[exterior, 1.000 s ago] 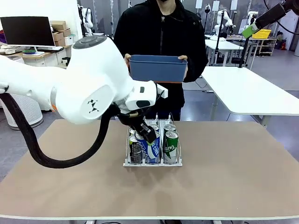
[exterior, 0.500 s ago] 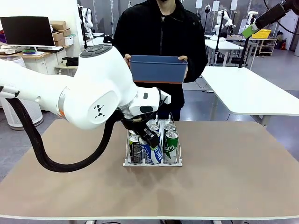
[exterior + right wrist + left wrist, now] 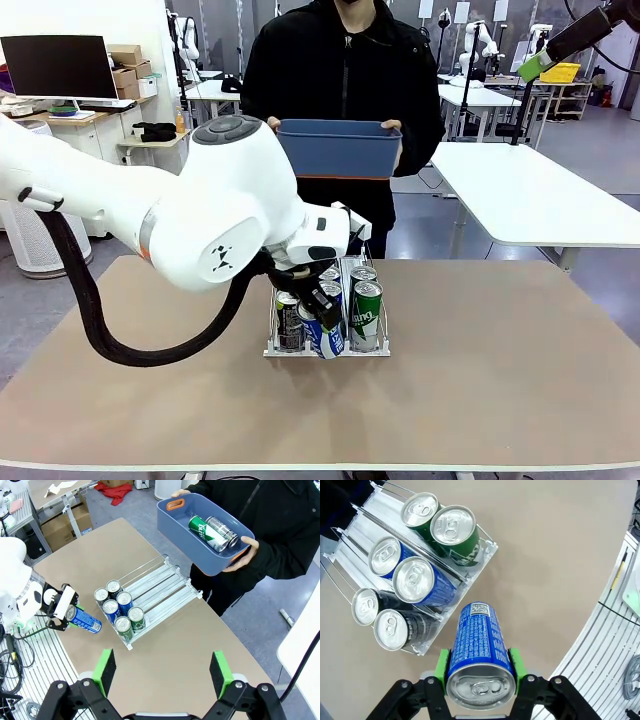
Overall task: Fill the beverage cans into the dispenser.
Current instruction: Place the picked Ionic drink in the line of the Automatic Can Dispenser with the same cans.
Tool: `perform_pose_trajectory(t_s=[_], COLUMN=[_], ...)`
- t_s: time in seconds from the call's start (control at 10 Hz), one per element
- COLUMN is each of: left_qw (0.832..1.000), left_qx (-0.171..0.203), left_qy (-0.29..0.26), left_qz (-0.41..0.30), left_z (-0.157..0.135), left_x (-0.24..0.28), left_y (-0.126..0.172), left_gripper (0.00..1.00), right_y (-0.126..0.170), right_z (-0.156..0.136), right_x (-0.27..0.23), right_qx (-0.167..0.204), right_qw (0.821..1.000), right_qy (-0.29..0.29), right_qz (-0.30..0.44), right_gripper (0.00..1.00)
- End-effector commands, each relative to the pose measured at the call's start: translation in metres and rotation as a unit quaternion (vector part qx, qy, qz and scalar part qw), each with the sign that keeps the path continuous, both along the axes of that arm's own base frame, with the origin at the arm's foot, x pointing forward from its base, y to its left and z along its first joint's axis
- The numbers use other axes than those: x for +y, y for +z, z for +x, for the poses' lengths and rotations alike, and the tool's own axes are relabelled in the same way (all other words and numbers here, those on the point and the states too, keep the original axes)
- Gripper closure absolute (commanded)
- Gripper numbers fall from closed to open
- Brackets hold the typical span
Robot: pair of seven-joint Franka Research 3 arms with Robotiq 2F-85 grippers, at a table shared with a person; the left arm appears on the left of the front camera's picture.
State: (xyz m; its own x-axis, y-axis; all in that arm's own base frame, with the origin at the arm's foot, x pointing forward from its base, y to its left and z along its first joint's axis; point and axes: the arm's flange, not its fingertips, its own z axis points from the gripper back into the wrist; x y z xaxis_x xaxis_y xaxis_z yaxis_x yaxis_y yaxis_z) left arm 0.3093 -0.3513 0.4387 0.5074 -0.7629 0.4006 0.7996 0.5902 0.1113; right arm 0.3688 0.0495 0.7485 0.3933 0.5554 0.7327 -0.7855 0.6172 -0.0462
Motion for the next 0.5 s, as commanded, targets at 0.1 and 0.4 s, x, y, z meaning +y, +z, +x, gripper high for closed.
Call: perform_pose_trajectory(t_s=[0.1,0.4], left_qw=[0.998,0.998], left_qx=[-0.049,-0.054], left_qy=[0.025,0.028], left_qz=[0.005,-0.005], left_z=[0.011,0.023], left_x=[-0.014,-0.014], left_y=[0.000,-0.003], left_gripper=[0.42,0.42], right_y=[-0.001,-0.001], right_z=[0.001,0.001], right_x=[-0.001,-0.001], right_qx=[0.000,0.000], right_qw=[1.000,1.000], right_qy=[0.001,0.001], right_qz=[0.005,0.005], right_gripper=[0.00,0.00])
